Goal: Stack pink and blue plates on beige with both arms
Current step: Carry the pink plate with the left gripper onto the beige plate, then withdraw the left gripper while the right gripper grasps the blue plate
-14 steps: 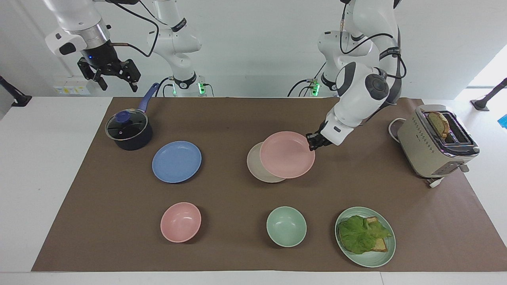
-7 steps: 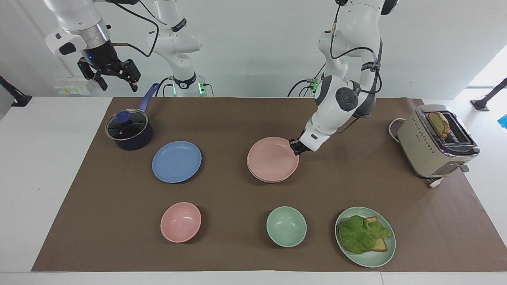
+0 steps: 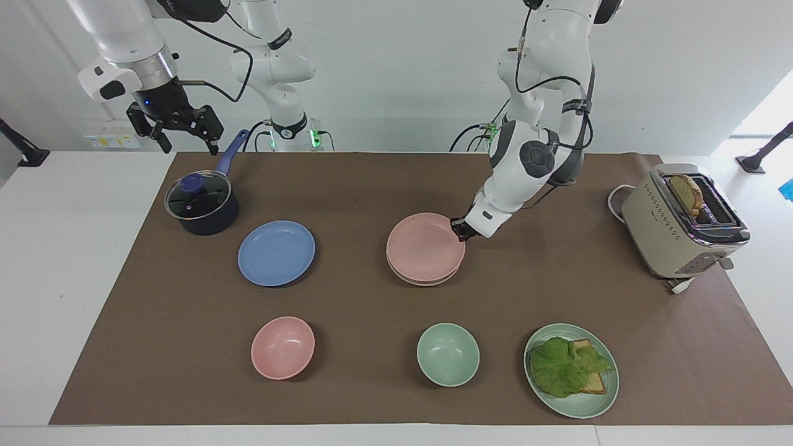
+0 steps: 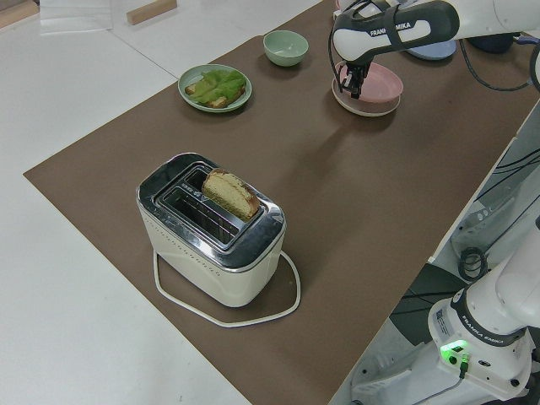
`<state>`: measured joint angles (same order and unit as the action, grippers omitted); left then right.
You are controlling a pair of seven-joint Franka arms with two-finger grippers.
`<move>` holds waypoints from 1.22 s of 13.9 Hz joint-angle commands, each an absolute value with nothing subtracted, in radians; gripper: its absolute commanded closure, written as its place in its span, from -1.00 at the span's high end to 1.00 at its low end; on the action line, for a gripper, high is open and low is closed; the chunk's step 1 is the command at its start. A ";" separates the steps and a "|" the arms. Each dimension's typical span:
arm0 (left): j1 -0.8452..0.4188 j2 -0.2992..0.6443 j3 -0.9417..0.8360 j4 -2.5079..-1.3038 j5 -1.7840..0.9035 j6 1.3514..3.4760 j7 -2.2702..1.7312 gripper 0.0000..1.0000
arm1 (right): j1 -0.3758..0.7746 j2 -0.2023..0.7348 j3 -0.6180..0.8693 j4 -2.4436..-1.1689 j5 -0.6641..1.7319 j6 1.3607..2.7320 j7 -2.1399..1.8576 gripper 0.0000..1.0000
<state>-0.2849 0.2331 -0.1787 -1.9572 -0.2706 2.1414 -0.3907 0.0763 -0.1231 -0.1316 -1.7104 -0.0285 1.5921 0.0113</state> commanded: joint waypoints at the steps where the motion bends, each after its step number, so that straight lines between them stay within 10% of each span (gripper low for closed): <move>1: -0.305 0.215 -0.161 -1.980 -0.287 2.163 -0.374 0.76 | 0.075 -0.130 -0.130 -1.773 -0.029 1.650 -0.003 1.00; 2: -0.305 0.215 -0.160 -1.979 -0.287 2.163 -0.377 1.00 | 0.075 -0.130 -0.129 -1.805 -0.029 1.693 -0.003 1.00; 17: -0.003 0.154 -0.146 -1.773 -0.066 1.887 -0.125 1.00 | 0.055 0.228 -0.129 -2.028 0.110 2.228 -0.181 1.00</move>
